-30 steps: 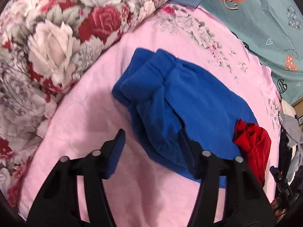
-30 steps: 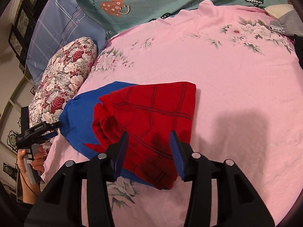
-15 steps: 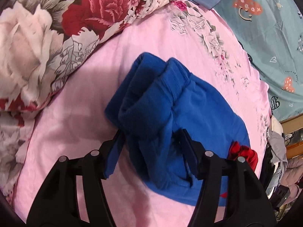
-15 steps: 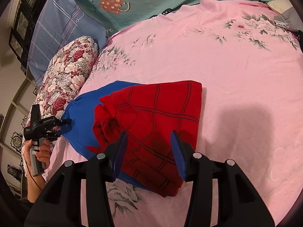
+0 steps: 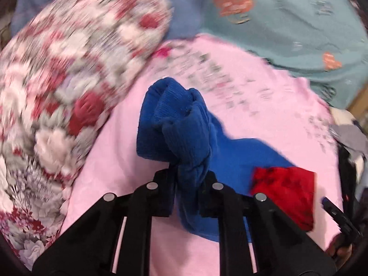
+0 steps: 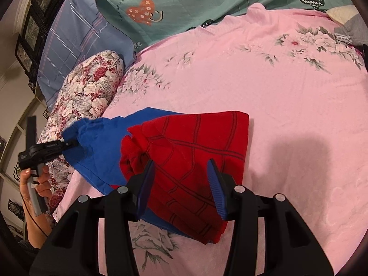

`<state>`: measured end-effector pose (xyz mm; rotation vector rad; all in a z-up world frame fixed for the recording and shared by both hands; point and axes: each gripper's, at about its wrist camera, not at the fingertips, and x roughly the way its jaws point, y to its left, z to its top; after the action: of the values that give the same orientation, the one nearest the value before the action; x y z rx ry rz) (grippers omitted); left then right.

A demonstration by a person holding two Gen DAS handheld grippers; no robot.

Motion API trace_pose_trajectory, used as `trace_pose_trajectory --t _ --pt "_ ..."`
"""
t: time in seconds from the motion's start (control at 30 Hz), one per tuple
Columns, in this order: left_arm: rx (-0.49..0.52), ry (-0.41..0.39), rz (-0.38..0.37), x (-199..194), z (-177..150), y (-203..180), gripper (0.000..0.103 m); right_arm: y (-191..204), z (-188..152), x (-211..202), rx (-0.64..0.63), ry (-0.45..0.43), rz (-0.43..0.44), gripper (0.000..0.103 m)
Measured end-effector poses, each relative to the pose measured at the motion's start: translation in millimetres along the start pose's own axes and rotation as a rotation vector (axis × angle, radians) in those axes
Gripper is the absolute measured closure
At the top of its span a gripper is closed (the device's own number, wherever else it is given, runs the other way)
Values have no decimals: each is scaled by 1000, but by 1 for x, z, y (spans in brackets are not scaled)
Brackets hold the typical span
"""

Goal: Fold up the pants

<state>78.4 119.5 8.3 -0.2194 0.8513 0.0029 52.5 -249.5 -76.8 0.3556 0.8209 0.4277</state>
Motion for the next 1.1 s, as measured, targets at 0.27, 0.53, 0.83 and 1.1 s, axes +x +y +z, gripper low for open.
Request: trace_pose_trajectory --t 0.27,0.53,0.83,1.1 --pt "294 71 -285 -7 -28 -126 89 -13 -5 -20 38 -41 1 56" --pt "385 346 -333 75 -72 -161 76 -24 -7 -25 82 -34 -48 54" --pt "132 263 -619 29 -40 -95 6 -13 8 -19 125 -45 52 28" --pt "68 182 -263 51 -41 -53 6 1 16 -4 171 12 173 25"
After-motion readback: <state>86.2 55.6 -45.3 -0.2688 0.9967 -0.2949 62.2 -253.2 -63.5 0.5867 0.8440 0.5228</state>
